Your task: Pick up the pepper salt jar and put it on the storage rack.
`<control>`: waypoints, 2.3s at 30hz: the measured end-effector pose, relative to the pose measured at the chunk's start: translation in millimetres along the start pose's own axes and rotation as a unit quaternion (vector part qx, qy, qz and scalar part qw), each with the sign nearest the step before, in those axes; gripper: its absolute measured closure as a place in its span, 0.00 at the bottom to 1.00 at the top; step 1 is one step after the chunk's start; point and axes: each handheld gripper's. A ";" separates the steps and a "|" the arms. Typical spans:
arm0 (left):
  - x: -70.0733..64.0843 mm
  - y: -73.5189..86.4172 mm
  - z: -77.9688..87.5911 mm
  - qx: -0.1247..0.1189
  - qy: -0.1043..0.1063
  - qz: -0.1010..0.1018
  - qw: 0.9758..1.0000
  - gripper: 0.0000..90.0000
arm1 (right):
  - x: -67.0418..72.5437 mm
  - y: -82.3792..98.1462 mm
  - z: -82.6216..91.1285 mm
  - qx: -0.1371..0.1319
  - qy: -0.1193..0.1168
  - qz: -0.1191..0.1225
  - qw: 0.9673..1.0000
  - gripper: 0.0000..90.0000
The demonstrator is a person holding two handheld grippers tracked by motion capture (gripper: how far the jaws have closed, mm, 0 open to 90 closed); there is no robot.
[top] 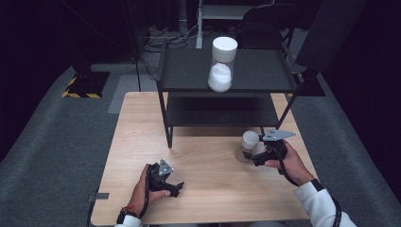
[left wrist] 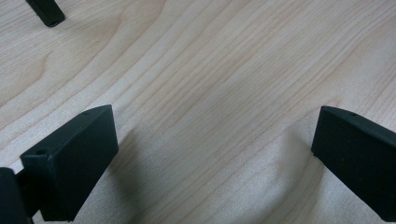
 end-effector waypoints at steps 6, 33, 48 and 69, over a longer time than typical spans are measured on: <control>0.0 0.0 0.0 0.000 0.000 0.000 1.000 0.00 | -2.0 -1.8 -4.6 -0.004 -0.001 -0.004 1.000 0.15; -0.2 0.1 0.1 0.000 0.000 0.001 1.000 0.00 | 1.5 0.1 -0.9 -0.022 0.019 -0.013 0.999 0.37; -0.2 0.1 0.0 0.000 0.000 0.001 1.000 0.00 | 6.9 -21.6 33.9 -0.025 0.018 -0.007 0.999 0.37; -0.2 0.1 0.1 0.000 0.000 0.000 1.000 0.00 | 12.7 -68.2 81.4 -0.037 0.048 -0.018 0.998 0.37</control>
Point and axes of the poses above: each handheld gripper's, and its own axes: z roughly backward along the jaws, y roughly out of its underside, x roughly to its left, and after that the axes turned 1 degree about -z, right-handed
